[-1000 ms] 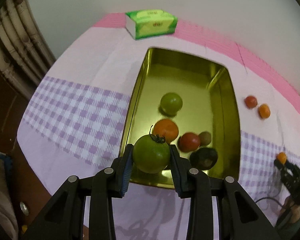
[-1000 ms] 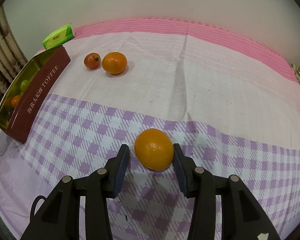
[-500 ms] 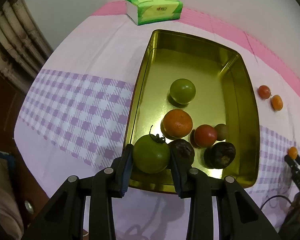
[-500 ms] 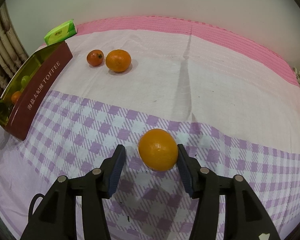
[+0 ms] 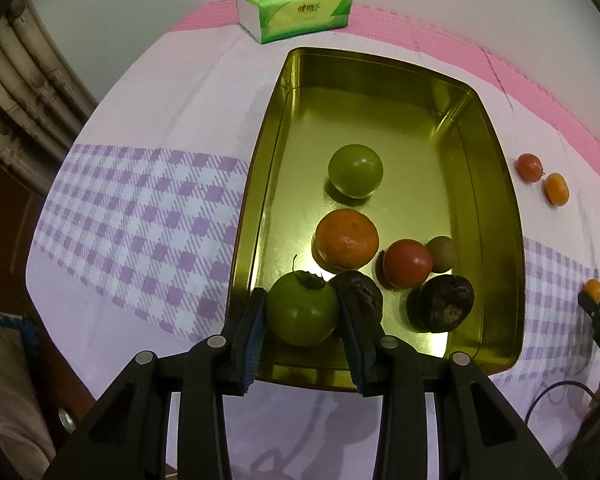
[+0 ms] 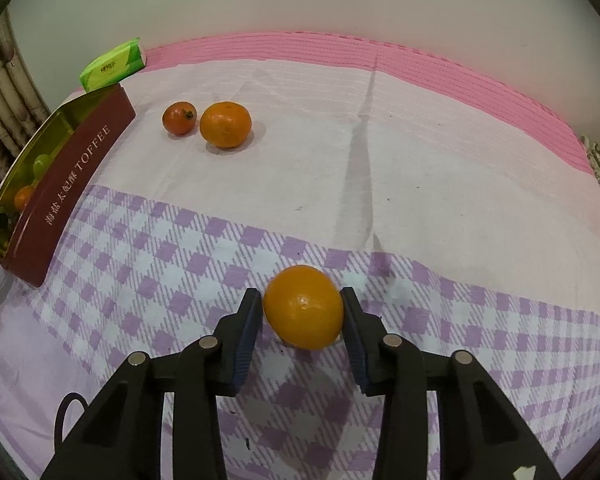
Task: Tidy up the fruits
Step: 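Carry the green tomato into the tray and open the left tool, then carry the yellow orange into the tray and open the right tool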
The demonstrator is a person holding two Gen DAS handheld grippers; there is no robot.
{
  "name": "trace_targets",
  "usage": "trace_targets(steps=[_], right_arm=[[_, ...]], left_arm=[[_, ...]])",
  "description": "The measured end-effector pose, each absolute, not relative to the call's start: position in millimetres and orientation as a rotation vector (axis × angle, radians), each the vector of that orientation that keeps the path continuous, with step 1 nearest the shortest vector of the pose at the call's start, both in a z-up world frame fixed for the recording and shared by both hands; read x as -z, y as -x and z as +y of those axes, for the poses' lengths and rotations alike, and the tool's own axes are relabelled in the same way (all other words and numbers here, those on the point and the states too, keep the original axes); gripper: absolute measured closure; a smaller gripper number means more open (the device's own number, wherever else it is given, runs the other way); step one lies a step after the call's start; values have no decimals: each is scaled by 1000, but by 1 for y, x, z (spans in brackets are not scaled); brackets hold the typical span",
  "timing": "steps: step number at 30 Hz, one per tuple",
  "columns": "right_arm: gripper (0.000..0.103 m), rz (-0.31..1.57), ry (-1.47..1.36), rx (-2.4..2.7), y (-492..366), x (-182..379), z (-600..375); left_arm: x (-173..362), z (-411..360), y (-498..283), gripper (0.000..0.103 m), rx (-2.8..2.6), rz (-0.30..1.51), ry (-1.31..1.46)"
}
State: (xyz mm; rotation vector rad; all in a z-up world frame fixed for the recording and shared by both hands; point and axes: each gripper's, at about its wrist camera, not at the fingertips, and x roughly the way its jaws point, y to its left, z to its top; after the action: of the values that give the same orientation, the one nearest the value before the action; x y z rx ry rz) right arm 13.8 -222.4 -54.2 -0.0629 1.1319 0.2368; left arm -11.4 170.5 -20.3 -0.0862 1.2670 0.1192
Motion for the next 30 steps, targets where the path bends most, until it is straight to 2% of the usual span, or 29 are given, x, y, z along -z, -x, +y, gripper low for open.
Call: trace_targets(steps=[4,9,11,13,27,30], right_arm=[[66,1133,61,-232,-14,55,-223],[69,1143,55,-231,-15,55,-225],[69,1143,57,-232,-15,55,-225],[69,1144,59,-230,-15,54,-225],[70,1162,73,-217,-18,54,-222],[70,1162,76,-211,-18,53,-221]], left_arm=[[20,170,12,61,-111,1268,96],[20,163,14,43,-71,1261,101],[17,158,17,32,-75,1245,67],[12,153,19,28,-84,1218,27],[-19,178,40,26,-123,1103,118],[-20,192,48,23,-162,1076,170]])
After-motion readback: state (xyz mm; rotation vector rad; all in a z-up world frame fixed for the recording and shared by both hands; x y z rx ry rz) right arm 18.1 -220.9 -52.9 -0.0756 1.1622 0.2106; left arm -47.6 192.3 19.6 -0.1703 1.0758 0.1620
